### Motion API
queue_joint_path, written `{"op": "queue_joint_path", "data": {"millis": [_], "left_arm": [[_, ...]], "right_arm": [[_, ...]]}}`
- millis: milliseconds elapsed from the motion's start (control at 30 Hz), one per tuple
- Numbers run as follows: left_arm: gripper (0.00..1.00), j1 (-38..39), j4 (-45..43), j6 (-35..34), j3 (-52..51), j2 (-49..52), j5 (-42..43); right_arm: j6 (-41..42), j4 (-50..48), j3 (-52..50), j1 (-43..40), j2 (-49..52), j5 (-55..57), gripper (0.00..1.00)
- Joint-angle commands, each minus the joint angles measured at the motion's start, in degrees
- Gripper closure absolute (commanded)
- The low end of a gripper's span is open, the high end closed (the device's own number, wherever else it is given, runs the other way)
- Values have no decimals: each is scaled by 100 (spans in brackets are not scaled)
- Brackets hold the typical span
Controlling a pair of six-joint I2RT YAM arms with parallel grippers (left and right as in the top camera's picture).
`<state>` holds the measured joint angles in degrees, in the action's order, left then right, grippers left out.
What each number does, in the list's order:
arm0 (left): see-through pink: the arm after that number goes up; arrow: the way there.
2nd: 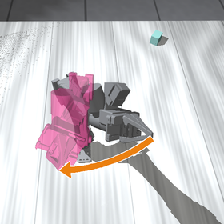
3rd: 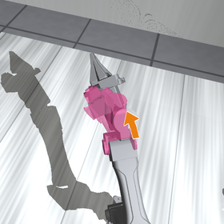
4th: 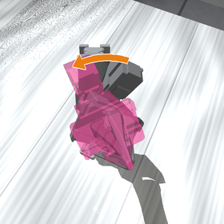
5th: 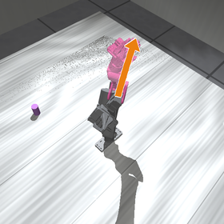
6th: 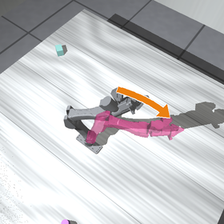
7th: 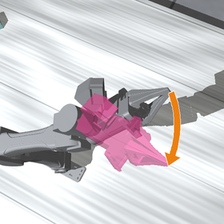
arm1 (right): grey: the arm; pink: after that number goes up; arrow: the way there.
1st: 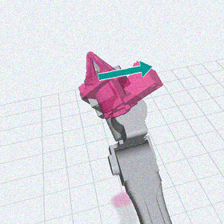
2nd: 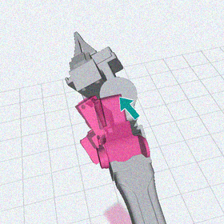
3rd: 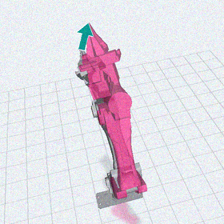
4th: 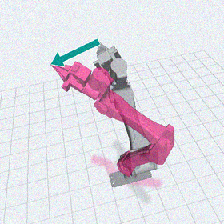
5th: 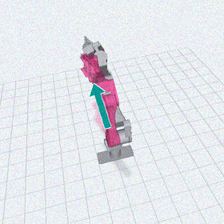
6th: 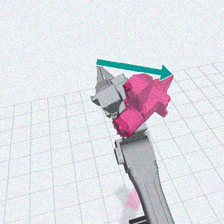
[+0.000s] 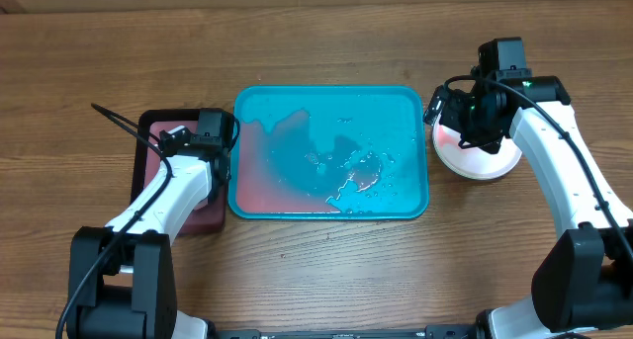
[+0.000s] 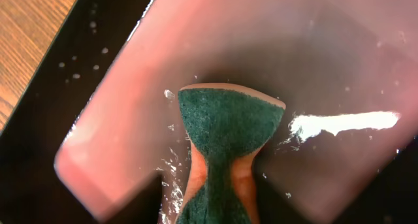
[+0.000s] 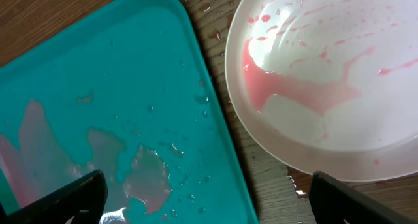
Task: Clean dirty plates on tray and stack at the side
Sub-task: 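Move the sponge with the left gripper onto the dark pink tray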
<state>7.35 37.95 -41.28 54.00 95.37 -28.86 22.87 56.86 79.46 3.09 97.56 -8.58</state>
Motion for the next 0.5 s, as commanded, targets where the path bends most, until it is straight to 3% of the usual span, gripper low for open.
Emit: {"op": "queue_joint_path", "data": {"millis": [0, 233, 300, 367, 400, 433, 467], "left_arm": [[39, -37, 37, -31, 63, 17, -177], [40, 223, 1414, 197, 1130, -365, -109], [50, 435, 1762, 448, 1488, -518, 11], [66, 686, 1958, 715, 1775, -643, 63], [68, 813, 2041, 789, 1878, -695, 61], [51, 931, 2083, 817, 1932, -734, 61], [0, 1036, 2074, 811, 1939, -765, 61]], "right_arm": [[-234, 20, 125, 44, -111, -9, 0], [-422, 7, 155, 44, -114, -11, 0], [-535, 76, 295, 44, -116, -11, 0], [-549, 254, 581, 44, -146, -9, 0], [-654, 378, 798, 44, -175, -11, 0], [-804, 529, 1049, 44, -214, -9, 0], [-949, 688, 1300, 44, -256, -9, 0]]}}
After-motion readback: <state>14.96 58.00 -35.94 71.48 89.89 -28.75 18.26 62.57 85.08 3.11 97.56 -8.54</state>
